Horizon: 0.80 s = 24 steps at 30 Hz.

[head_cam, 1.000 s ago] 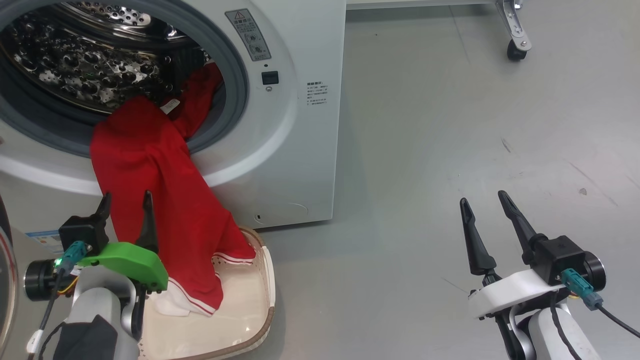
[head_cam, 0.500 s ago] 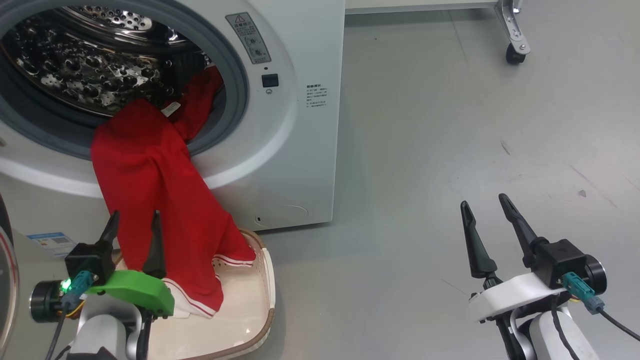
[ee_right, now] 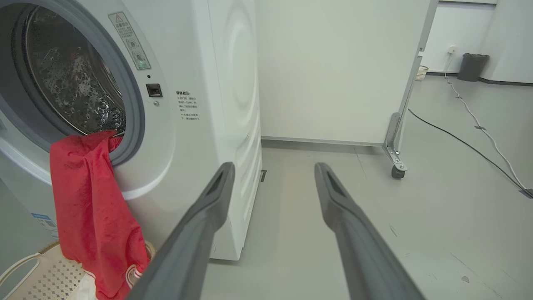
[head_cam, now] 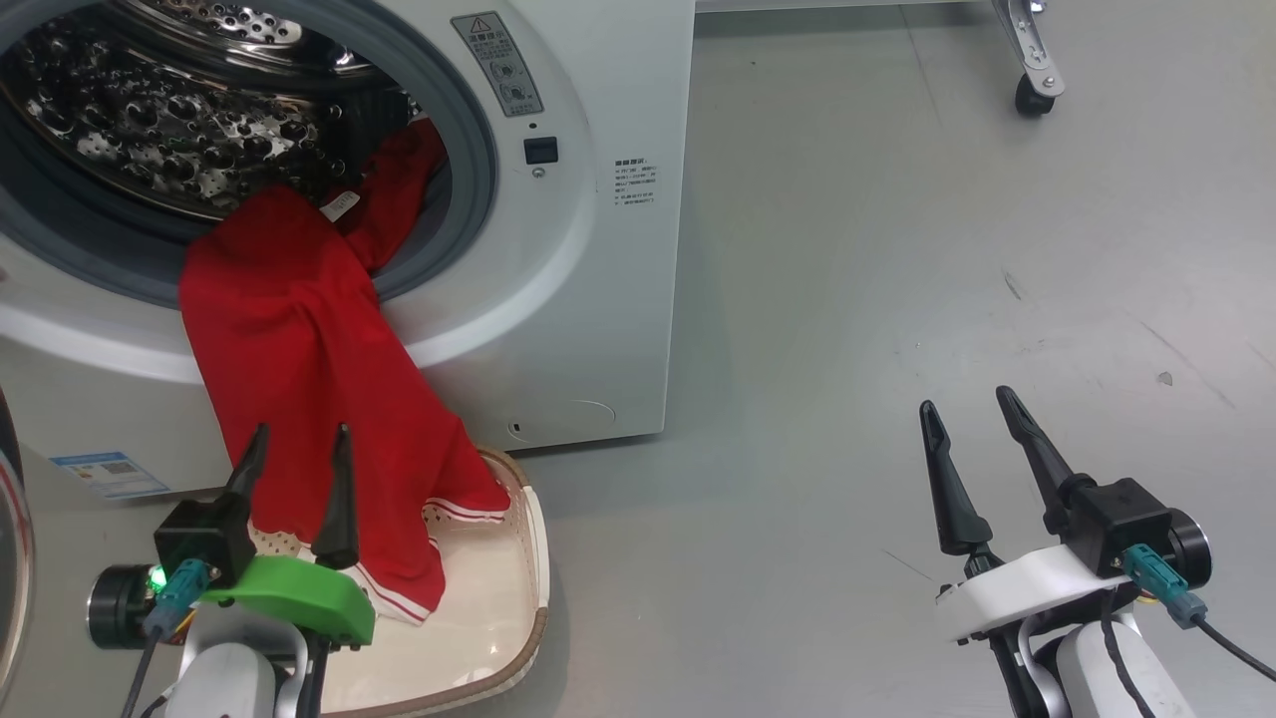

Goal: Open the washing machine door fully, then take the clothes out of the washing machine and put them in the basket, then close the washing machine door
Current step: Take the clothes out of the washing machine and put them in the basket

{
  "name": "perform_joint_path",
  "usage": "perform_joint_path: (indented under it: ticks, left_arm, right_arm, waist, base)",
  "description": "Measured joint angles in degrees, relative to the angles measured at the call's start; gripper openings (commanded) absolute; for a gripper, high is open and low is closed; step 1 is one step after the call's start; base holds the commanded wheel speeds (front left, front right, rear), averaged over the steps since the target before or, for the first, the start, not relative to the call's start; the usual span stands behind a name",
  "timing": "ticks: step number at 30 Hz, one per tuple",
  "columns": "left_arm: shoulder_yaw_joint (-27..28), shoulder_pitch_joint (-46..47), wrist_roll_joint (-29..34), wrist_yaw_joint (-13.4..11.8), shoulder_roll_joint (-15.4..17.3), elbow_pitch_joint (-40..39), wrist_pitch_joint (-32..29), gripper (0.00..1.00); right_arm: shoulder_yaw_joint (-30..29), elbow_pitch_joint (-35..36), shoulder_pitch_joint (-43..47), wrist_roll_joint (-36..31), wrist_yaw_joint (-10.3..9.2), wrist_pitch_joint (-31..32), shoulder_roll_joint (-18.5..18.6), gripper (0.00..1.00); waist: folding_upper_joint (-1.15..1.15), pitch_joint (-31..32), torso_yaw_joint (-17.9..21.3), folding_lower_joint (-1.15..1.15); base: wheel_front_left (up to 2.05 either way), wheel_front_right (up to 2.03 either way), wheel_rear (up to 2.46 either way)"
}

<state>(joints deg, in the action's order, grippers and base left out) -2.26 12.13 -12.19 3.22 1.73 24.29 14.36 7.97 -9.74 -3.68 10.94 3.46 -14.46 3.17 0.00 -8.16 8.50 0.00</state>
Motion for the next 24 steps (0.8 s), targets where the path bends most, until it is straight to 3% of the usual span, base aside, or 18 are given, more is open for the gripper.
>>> perform_joint_path:
  ticks: [24]
  left_arm:
    - [-3.16, -3.79, -1.20, -3.72, 0.07, -4.28, 0.00, 1.00]
  right_arm:
    - [-0.14, 0.08, -0.01, 0.00, 0.00, 0.00, -0.05, 1.00]
  waist:
    - [0.00, -0.48, -0.07, 0.00]
  base:
    - [0.00, 0.00, 0.00]
